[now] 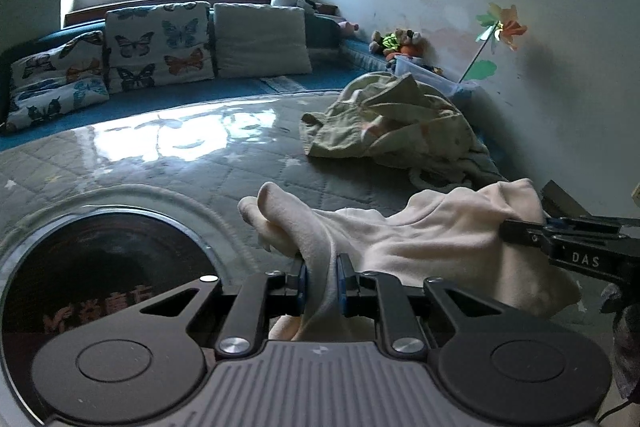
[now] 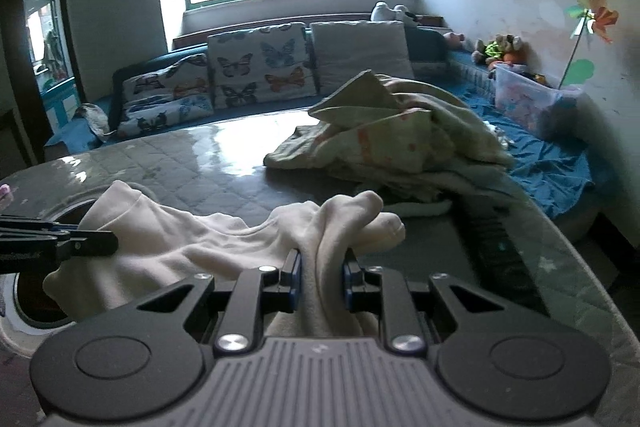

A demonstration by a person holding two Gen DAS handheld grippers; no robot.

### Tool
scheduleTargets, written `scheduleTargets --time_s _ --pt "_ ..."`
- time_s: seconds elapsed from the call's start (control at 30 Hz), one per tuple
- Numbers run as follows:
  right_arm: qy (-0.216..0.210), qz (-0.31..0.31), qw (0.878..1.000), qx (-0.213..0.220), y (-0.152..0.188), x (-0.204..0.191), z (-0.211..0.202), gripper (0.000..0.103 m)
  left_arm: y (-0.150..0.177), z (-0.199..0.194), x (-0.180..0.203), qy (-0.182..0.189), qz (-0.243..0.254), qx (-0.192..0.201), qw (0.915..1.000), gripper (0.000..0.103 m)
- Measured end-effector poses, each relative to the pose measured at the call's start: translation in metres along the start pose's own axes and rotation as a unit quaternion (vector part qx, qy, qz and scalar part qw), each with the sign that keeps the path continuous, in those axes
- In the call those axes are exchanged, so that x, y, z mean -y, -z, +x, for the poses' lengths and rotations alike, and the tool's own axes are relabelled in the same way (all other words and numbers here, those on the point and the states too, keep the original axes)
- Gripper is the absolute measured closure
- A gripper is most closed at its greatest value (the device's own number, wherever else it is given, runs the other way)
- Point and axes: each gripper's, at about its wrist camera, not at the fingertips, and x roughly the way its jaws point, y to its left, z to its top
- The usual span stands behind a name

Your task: Fold clothes

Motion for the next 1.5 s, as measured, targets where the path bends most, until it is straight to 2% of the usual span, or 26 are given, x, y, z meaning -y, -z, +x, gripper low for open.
scheduleTargets --time_s 0.43,0.87,1.17,1.27,1.37,1.47,1.5 --pt "0.021 0.012 0.999 -0.024 0.014 0.019 0.018 0.084 0.007 0.025 0.008 -0.007 0.013 -0.033 0.9993 0.085" --pt "0.034 0.005 0.999 -0.042 0.020 0.020 0.026 0.082 0.012 0.032 0.003 -0.021 0.016 -0.045 0.9987 0.078" --pt "0.049 0.008 0.998 -0.044 0.022 0.024 0.022 0.073 0.015 0.028 0.000 -0.028 0.018 -0.043 0.9985 0.063" --pt "0.048 0.010 0.998 -0.039 0.023 0.024 0.016 0.062 0.016 0.025 0.001 -0.030 0.024 -0.042 0.9984 0.059" --pt "0.046 0.009 0.998 -0.037 0.025 0.022 0.010 0.060 0.017 0.023 0.001 -0.034 0.025 -0.043 0.9982 0.057" --pt "0.044 0.004 0.998 -0.035 0.028 0.018 0.003 0.046 0.019 0.020 0.000 -0.035 0.029 -0.044 0.9980 0.054" --pt "0.041 0.003 0.999 -0.034 0.029 0.016 0.001 0.046 0.020 0.019 0.000 -0.034 0.031 -0.043 0.9980 0.053"
